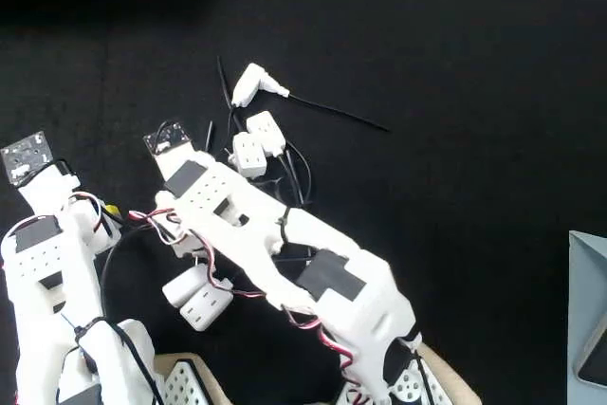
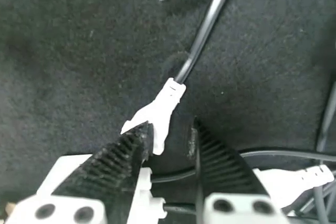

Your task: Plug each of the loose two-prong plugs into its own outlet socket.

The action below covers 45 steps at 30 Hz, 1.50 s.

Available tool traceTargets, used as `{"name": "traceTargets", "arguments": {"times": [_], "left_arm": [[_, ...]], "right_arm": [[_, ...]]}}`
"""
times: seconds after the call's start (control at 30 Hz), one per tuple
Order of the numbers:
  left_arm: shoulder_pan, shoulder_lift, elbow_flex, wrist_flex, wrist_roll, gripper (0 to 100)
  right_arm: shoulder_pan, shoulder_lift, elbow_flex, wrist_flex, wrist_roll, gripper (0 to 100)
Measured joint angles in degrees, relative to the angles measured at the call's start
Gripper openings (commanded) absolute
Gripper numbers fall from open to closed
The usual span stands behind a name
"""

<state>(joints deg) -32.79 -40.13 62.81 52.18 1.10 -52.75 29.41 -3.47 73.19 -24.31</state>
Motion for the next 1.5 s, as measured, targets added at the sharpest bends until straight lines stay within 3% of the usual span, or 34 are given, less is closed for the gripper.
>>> {"name": "traceTargets", "arguments": {"times": [0.5, 0.67, 1.0, 1.33, 1.5], "left_arm": [[0.00, 0.00, 0.00, 0.00, 0.00, 22], [0.00, 0.00, 0.00, 0.00, 0.00, 22], [0.00, 0.00, 0.00, 0.00, 0.00, 22], [0.00, 0.00, 0.00, 0.00, 0.00, 22], [0.00, 0.00, 0.09, 0.00, 0.00, 22]], "right_arm": [[-1.58, 11.96, -16.88, 9.41, -1.41, 12.9], [-1.58, 13.01, -19.08, 12.13, -1.41, 0.8], [-1.58, 13.19, -19.52, 14.33, -1.23, 1.1], [6.24, 6.15, -19.08, 19.43, 6.77, 1.1], [6.86, -1.58, -12.84, 20.13, 9.49, 1.1]]}}
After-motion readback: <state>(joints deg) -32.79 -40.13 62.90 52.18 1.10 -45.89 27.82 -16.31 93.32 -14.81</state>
